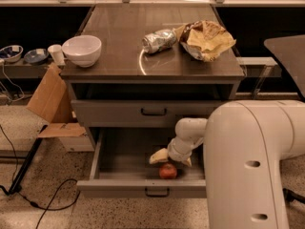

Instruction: Pick apple from middle drawer and place on counter

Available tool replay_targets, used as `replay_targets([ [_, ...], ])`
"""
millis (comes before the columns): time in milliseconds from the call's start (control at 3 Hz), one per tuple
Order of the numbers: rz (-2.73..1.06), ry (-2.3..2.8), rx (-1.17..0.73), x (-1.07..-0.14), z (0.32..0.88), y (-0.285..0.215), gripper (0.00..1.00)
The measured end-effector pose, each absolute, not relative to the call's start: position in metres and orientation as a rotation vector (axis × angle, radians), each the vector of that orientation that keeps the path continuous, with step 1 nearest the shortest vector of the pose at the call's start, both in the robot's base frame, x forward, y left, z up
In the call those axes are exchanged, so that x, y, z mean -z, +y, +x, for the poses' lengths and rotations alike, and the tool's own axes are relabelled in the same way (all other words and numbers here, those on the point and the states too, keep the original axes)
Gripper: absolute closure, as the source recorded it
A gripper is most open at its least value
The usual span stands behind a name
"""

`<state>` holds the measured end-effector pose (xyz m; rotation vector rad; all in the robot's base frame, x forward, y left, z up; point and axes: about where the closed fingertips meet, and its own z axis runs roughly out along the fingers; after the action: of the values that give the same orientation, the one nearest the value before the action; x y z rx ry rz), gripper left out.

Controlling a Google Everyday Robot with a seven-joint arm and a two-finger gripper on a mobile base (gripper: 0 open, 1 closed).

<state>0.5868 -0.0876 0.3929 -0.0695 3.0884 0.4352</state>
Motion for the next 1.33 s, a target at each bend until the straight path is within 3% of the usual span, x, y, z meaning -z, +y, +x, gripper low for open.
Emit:
replay_targets([
  [1333,-0.049,3.144,-0.476,-0.364,0.564,-0.083,0.03],
])
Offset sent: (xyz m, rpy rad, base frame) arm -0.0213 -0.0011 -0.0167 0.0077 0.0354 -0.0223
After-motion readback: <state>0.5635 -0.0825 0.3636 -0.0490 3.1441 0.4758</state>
